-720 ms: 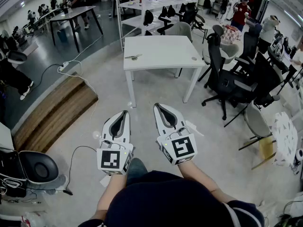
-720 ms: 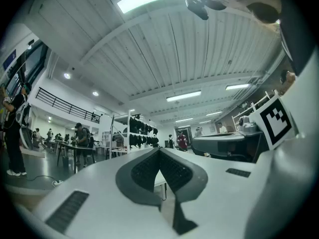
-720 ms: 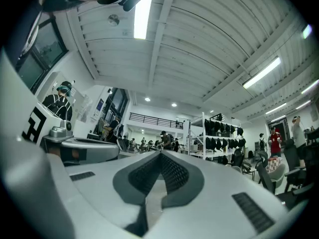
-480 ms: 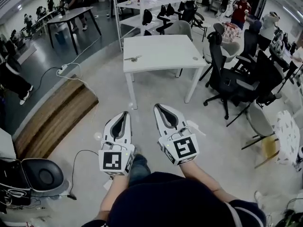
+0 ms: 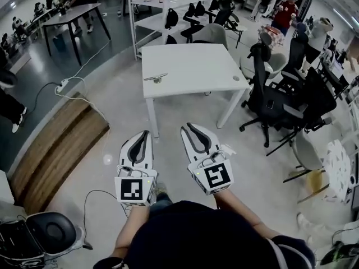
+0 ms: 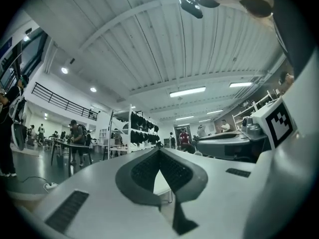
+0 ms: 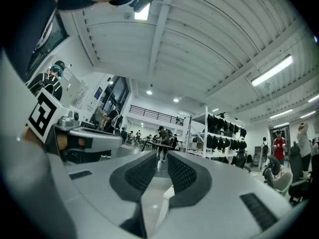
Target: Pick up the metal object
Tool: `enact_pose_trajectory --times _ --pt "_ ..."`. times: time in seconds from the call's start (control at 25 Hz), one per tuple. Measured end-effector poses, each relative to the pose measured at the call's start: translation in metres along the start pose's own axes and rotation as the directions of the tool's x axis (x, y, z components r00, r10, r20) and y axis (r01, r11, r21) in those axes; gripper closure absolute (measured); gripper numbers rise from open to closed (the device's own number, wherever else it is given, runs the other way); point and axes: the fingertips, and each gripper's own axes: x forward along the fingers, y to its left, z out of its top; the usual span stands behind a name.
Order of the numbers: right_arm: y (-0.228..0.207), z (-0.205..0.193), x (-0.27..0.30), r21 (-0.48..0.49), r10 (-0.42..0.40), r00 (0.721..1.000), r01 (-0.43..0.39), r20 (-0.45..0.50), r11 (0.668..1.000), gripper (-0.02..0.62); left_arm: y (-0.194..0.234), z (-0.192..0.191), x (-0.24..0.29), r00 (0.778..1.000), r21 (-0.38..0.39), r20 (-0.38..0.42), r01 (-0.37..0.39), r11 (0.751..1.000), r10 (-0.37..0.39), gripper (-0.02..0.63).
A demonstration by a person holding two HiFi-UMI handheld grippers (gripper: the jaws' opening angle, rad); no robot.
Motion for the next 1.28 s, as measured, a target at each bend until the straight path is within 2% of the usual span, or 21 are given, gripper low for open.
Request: enact_pose_trajectory --times 0.08,0.16,0.48,0.6,0.8,1.04,1.12,1.28 --pt "-0.008 -0.004 0.039 0.001 -0.011 1.0 0.011 -0.014 1.0 0.469 0.03 -0.004 0.029 1.0 -0.004 -0.008 0.016 1.0 -0.016 0.583" --pt "-0.012 -0.008 0.076 0.018 -0.025 0.999 0.026 -0.028 1.0 0.453 0.059 -0.009 0.055 0.999 -0.009 -0.011 0.037 0.999 -0.037 0.583" --pt "-0.025 -0.038 0.17 0.019 -0.085 0.994 0.086 -0.063 0.996 0.44 0.131 -0.036 0.128 0.994 -0.012 -0.016 0.109 0.994 -0.109 0.583" --pt "-0.034 -0.049 0.186 -0.01 -0.093 0.993 0.093 -0.076 0.996 0.44 0.14 -0.047 0.144 0.992 -0.032 -0.021 0.124 0.992 -0.124 0.583" --pt "-0.049 -0.072 0.204 0.037 -0.115 0.982 0.122 -0.147 0.992 0.44 0.144 -0.062 0.166 0.989 -0.056 -0.041 0.139 0.989 -0.142 0.583" --pt "-0.082 -0.099 0.261 0.019 -0.069 0.987 0.073 -0.146 0.997 0.44 0.163 -0.085 0.216 0.992 -0.057 -0.052 0.113 0.992 -0.116 0.583" --pt "-0.1 -0.109 0.283 0.024 -0.051 0.988 0.055 -0.146 0.998 0.44 0.168 -0.09 0.242 0.994 -0.058 -0.055 0.094 0.994 -0.097 0.583" --pt "-0.138 -0.128 0.34 -0.031 0.009 0.988 -0.014 -0.151 0.999 0.44 0.184 -0.099 0.303 0.996 -0.035 -0.056 0.062 0.997 -0.064 0.583"
